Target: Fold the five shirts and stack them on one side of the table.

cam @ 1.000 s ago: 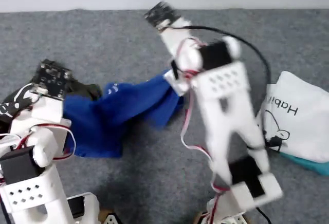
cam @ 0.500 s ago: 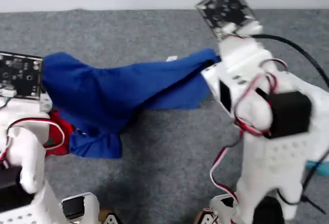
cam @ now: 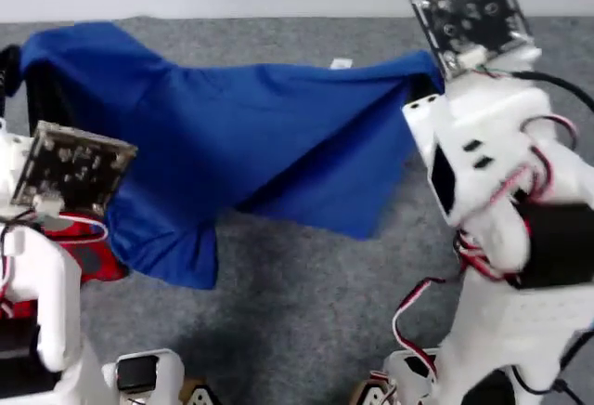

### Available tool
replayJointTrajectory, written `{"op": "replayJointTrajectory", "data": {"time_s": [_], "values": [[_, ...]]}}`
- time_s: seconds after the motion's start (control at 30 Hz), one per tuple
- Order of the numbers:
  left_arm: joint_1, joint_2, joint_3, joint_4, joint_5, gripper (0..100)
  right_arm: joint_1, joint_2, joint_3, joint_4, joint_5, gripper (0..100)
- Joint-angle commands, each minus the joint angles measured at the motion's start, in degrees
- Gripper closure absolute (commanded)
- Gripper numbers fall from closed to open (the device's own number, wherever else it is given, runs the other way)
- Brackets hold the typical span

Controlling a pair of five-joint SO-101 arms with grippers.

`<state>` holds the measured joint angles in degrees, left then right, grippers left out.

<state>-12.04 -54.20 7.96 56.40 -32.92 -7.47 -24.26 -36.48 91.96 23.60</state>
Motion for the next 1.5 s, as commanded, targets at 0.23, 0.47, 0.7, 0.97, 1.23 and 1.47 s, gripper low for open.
{"op": "replayJointTrajectory", "data": {"time_s": [0.23, 0.47, 0.7, 0.97, 1.23, 1.47], "values": [[1.93, 6.24, -13.23, -11.25, 2.90, 100, 1.01, -2.07, -17.76, 6.99, 4.13, 98.9], [2.02, 13.01, -23.78, -13.19, -4.57, 100, 7.08, -2.07, -22.86, 6.90, 10.20, 98.9], [2.11, 13.80, -26.68, -12.92, -8.44, 100, 8.04, -2.15, -27.16, 6.99, 14.15, 98.9], [2.11, 7.65, -26.59, -13.10, -8.79, 100, 8.84, -7.52, -28.84, 9.45, 18.99, 98.9], [1.85, 2.99, -25.71, -12.66, -8.79, 100, 14.20, -11.47, -28.66, 10.86, 23.74, 98.9], [2.02, 3.43, -14.55, -11.69, -15.30, 100, 13.93, -11.47, -11.43, 10.77, 23.91, 98.9]]}}
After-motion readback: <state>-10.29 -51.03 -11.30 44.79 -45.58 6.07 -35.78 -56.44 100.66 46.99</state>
